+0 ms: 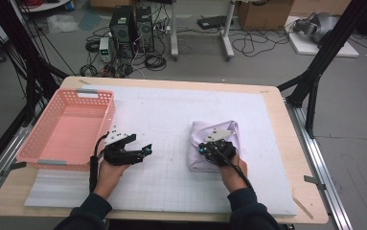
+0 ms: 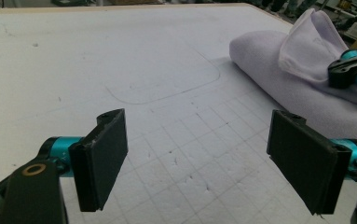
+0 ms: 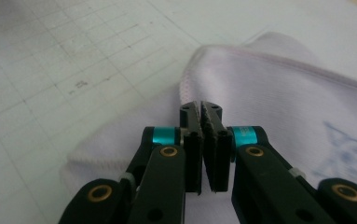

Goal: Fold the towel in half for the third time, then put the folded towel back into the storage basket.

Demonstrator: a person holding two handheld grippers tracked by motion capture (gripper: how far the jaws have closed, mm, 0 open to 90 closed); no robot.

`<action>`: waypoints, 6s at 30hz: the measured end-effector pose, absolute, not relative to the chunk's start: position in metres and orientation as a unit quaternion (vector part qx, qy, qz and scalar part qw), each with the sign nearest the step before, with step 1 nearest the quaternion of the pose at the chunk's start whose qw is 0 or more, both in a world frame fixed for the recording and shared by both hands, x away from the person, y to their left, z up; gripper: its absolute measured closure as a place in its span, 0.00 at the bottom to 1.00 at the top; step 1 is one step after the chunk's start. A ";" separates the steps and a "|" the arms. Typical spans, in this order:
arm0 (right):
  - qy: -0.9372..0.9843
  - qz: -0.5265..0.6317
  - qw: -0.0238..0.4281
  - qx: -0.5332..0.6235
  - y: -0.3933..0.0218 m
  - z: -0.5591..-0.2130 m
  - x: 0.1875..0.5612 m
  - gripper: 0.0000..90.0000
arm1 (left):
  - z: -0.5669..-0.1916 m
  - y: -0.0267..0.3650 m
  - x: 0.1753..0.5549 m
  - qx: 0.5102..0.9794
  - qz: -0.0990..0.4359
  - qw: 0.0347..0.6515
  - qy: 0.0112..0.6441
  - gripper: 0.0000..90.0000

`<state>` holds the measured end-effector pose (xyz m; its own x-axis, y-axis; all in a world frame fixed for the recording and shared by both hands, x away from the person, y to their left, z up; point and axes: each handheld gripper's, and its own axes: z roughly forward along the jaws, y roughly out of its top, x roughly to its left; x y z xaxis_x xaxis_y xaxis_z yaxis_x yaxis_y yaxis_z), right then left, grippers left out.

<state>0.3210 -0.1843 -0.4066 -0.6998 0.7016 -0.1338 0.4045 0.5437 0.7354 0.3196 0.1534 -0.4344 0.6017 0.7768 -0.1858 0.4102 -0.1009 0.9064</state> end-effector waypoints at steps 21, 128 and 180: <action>0.746 0.426 0.257 0.444 -0.278 -0.383 0.275 0.63 | -0.436 0.153 0.321 0.723 0.174 0.526 0.413 0.23; 0.772 0.363 0.240 0.464 -0.293 -0.431 0.321 0.64 | -0.436 0.145 0.318 0.723 0.166 0.537 0.402 0.22; 0.728 0.414 0.289 0.463 -0.362 -0.420 0.280 0.20 | -0.437 0.139 0.325 0.709 0.153 0.577 0.375 0.18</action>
<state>0.2801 -0.3621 -0.4196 -0.4050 0.9136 -0.0371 0.4349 0.2281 0.8711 0.3251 0.1390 -0.4367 0.6712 0.7092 -0.2158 0.3554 -0.0524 0.9332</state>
